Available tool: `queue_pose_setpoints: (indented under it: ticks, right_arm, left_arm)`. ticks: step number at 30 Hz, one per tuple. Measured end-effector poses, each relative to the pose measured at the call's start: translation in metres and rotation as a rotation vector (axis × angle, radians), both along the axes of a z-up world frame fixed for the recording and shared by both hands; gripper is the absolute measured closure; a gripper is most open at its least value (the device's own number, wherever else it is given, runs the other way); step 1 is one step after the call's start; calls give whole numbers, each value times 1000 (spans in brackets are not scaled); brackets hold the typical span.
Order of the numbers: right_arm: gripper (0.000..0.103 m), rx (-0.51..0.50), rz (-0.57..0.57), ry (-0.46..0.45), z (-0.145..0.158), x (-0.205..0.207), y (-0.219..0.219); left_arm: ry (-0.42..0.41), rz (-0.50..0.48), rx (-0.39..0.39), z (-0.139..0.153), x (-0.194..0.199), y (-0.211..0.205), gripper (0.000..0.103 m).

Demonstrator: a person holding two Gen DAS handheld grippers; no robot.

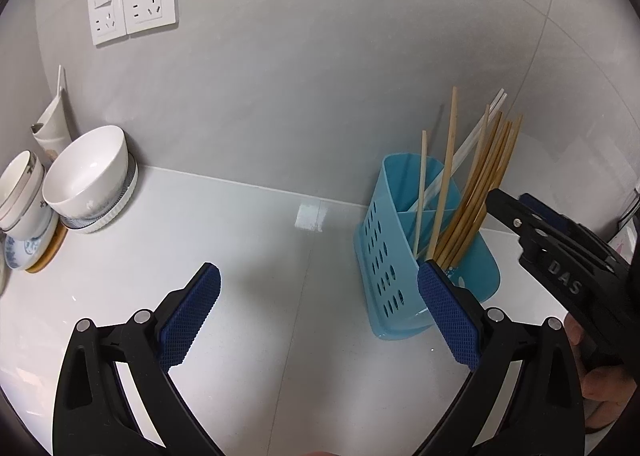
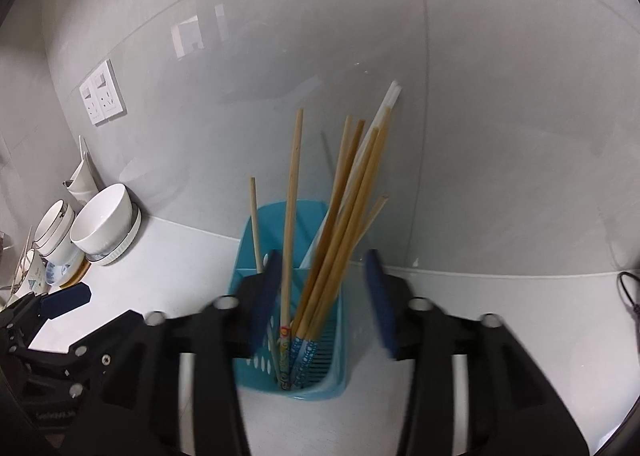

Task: Organize utensils
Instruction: 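Lower the blue-patterned chopstick into the blue holder and open the right tool, then move both open tools back over the last chopsticks on the counter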

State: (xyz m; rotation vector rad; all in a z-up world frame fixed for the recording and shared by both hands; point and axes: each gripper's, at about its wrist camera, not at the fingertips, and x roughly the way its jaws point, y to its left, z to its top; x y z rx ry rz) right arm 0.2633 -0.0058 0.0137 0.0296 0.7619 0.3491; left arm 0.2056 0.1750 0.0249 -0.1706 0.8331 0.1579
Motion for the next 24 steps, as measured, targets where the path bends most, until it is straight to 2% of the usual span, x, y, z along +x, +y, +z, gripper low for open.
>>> queue_pose_setpoints:
  ticks: [3,9,14,24]
  right_arm:
    - [30,3,-20,-2,7,-6,-12]
    - [14,-10,-76,10,14,-19,-42]
    - [9,-30,-120,45,9,-34,-73]
    - [8,-91,-235,76,5,-72,-138]
  left_arm:
    - [-3,-4,0,3,-1,-3,6]
    - [-3,-23,-11,7,-7,-16,6]
    - [3,-50,-23,8,-15,-34,6]
    - [45,-150,-31,-1,-23,-88,6]
